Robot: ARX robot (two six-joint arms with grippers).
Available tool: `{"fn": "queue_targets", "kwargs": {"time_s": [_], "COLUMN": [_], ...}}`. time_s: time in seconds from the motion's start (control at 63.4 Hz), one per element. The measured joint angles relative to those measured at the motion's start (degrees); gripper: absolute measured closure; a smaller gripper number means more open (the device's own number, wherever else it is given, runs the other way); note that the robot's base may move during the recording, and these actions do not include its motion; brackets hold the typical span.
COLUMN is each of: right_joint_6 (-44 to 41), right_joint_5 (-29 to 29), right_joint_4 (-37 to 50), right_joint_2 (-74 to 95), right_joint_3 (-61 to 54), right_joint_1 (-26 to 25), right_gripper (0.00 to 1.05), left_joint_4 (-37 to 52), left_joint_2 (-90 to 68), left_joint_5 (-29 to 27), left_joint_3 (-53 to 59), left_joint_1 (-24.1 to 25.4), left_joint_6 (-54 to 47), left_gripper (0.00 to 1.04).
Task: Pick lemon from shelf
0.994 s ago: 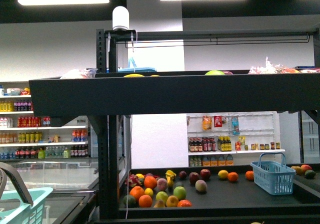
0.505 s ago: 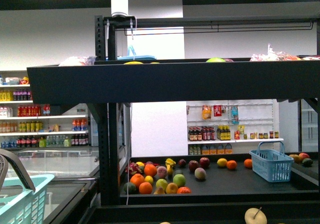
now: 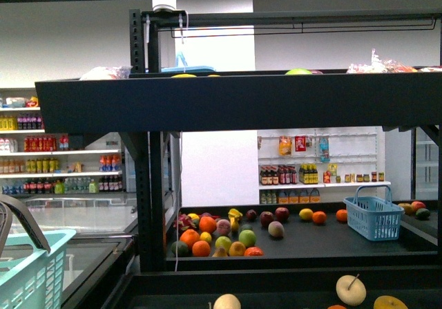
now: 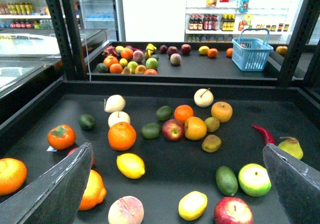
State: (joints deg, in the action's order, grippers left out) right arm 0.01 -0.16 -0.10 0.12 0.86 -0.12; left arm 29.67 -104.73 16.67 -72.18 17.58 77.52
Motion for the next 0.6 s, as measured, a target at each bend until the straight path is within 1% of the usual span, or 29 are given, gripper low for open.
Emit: {"fn": "queue_targets", "kwargs": {"time_s": [0.379, 0.394, 0.458, 0.473, 0.6], "right_joint_6": [0.0, 0.0, 0.0, 0.0, 0.0], "right_joint_5": [0.0, 0.0, 0.0, 0.0, 0.0], "right_joint_4": [0.0, 0.0, 0.0, 0.0, 0.0], "right_joint_2": [0.0, 0.0, 0.0, 0.0, 0.0], "right_joint_3": [0.0, 0.0, 0.0, 0.0, 0.0], "right_joint_1": [0.0, 0.0, 0.0, 0.0, 0.0], "right_gripper": [0.02, 0.02, 0.02, 0.02, 0.02], "left_joint_4": [-2.1, -2.3, -2.7, -2.7, -3.8], "left_joint_2": [-3.6, -3.7, -4.0, -4.0, -4.1], "left_joint_5": [-2.5, -2.6, -2.6, -2.7, -3.0], "left_joint_3": [-4.2, -4.3, -4.7, -4.7, -4.7], "left_joint_1": [-0.4, -0.4, -0.4, -0.4, -0.4], "left_joint_6": [-0.5, -0.7, -1.2, -1.2, -1.7], "left_gripper": [0.08, 0.10, 0.24, 0.25, 0.50]}}
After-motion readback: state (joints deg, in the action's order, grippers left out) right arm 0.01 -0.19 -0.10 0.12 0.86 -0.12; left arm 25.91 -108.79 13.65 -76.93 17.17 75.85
